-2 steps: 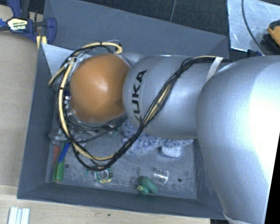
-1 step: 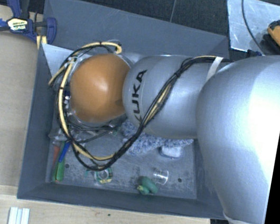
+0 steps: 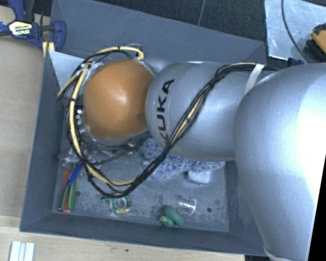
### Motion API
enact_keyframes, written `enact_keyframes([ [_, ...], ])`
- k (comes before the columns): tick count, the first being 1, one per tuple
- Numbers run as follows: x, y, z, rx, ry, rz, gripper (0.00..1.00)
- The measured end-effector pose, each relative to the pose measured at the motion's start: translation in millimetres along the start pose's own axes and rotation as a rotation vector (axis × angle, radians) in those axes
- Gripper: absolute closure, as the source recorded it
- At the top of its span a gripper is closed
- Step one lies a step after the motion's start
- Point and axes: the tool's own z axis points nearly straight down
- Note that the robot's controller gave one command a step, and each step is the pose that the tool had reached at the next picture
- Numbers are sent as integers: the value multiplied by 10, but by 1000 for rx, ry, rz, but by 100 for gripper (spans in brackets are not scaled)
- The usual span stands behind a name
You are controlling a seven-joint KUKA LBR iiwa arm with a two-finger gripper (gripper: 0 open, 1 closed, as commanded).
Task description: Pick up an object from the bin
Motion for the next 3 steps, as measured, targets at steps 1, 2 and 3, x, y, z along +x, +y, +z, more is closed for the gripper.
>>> enact_keyframes([
  [1,-4,-5,-160,2,-3,4,100],
  [2,-11,-11,-215,4,-7,7,100],
  [3,3,8,-377,-3,0,8,100],
])
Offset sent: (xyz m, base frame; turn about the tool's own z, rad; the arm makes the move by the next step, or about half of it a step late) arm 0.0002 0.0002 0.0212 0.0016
